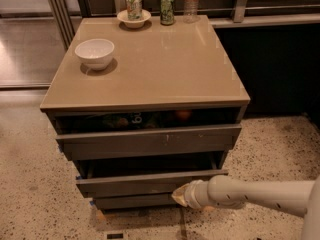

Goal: Close middle drawer

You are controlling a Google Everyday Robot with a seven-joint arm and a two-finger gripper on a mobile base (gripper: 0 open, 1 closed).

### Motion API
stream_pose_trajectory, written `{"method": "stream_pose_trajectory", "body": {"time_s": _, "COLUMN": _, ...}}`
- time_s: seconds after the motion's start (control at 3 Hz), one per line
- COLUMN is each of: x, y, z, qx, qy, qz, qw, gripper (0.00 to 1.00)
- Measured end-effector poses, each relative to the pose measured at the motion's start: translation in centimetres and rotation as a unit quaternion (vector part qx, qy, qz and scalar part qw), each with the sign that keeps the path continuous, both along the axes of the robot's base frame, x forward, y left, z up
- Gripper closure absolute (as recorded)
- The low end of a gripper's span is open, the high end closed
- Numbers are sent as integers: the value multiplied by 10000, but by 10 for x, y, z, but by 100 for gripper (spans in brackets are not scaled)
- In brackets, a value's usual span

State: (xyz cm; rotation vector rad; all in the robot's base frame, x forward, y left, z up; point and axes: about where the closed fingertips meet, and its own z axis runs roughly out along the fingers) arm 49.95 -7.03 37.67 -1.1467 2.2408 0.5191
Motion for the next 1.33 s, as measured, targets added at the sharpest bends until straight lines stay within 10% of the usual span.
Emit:
{"method": "stream_pose_trajectory", "body": {"time_s": 0.33, "x": 45, "y": 13, "z": -3, "qx": -25, "qy": -168, "qz": -149, "qw": 9997, "gripper": 100}}
{"method": "stream_pose_trajectory", "body": {"time_s": 1.33, "x": 69, "y": 4, "z": -8, "qx": -164, "qy": -225, "qz": -258, "qw": 9993, "gripper": 100}}
